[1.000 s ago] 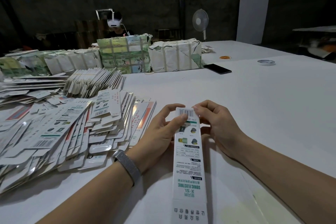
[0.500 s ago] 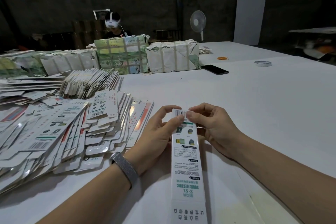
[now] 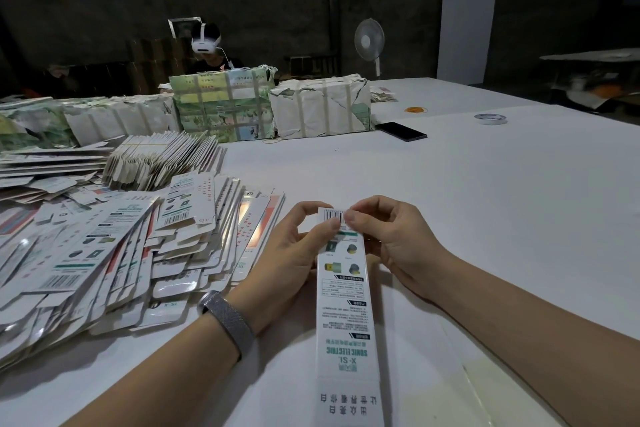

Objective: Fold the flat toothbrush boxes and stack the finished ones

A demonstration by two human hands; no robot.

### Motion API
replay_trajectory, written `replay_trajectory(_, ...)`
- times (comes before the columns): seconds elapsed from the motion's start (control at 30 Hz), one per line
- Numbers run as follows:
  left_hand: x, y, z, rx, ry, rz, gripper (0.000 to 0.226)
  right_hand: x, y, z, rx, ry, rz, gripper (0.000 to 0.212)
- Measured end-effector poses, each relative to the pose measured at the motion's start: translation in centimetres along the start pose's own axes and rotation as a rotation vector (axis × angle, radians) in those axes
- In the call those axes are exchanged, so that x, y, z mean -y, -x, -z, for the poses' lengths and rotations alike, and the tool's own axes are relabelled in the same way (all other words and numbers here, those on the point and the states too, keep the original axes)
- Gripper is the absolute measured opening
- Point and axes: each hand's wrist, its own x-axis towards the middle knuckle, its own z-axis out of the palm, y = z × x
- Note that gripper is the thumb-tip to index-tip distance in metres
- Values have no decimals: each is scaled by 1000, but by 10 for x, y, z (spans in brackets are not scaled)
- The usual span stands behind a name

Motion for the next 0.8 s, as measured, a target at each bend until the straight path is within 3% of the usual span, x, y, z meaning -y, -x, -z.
replay_trajectory(0.3, 5, -4, 3, -66, -5, -3, 24, -4, 5, -5, -98, 213, 57, 8)
replay_trajectory(0.4, 6, -4, 4, -55, 6, -3, 27, -2, 8, -6, -123, 299, 92, 19)
replay_trajectory(0.5, 5, -4, 2, -105, 41, -26, 46, 4, 12, -10, -105, 503, 137, 31)
replay_trajectory(0.67, 6, -6, 2, -207, 34, -49, 87, 28, 25, -19, 120, 1097, 172, 70)
replay_trajectory(0.8, 10, -7, 10, -157, 70, -106, 77, 47, 29, -18, 87, 1168, 103, 63)
